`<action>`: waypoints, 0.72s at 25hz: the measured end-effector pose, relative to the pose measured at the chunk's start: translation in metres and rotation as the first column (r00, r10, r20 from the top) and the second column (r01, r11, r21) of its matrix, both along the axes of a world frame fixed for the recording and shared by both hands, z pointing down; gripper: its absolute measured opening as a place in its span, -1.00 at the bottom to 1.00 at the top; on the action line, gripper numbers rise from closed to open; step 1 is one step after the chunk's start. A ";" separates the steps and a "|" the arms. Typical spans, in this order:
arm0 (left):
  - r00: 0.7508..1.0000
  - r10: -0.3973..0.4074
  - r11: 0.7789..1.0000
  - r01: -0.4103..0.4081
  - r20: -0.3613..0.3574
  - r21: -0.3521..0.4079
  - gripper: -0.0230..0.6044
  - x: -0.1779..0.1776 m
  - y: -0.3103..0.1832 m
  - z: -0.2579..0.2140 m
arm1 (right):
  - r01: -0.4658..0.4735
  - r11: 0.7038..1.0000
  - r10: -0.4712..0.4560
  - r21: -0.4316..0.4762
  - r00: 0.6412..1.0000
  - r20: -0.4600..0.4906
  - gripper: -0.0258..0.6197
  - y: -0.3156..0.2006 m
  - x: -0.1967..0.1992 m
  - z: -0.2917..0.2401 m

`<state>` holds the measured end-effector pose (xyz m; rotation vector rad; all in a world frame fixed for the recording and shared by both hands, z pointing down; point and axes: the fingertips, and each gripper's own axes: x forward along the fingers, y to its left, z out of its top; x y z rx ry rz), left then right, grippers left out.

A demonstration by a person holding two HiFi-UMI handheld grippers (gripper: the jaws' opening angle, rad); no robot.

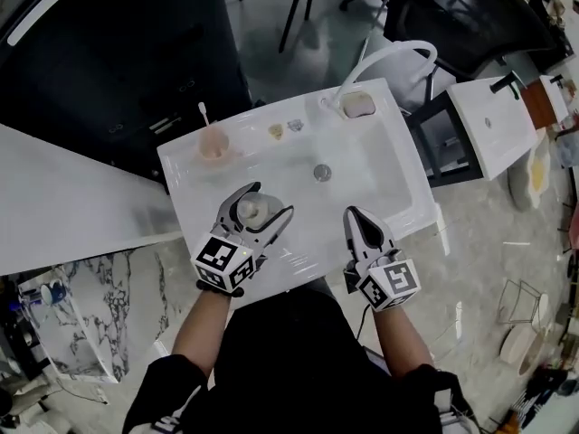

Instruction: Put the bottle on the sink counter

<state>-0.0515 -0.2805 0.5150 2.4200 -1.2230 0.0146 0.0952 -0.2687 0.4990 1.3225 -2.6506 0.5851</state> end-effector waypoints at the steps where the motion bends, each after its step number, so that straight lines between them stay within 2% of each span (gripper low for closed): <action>1: 1.000 -0.009 1.000 0.009 0.013 -0.002 0.20 0.002 -0.005 0.003 | 0.002 1.000 -0.002 -0.007 1.000 -0.006 -0.83 -0.006 0.004 0.002; 5: 0.997 -0.062 0.997 0.063 0.041 -0.032 0.20 0.004 -0.026 0.018 | 0.010 0.999 -0.010 -0.041 1.000 -0.010 -0.83 -0.034 0.013 0.017; 10: 0.991 -0.083 0.995 0.089 0.106 -0.051 0.20 0.004 -0.050 0.034 | 0.032 0.997 -0.033 -0.073 0.999 -0.007 -0.83 -0.067 0.011 0.035; 14: 0.984 -0.141 0.987 0.148 0.107 -0.066 0.20 0.001 -0.074 0.044 | 0.047 0.994 -0.047 -0.102 0.999 -0.002 -0.83 -0.090 0.011 0.051; 16: 0.977 -0.155 0.985 0.165 0.147 -0.056 0.20 0.002 -0.085 0.046 | 0.060 0.991 -0.061 -0.120 0.998 -0.001 -0.83 -0.099 0.010 0.059; 18: 0.962 -0.155 0.986 0.166 0.224 -0.031 0.20 0.005 -0.095 0.050 | 0.074 0.989 -0.076 -0.129 0.997 -0.009 -0.83 -0.106 0.007 0.066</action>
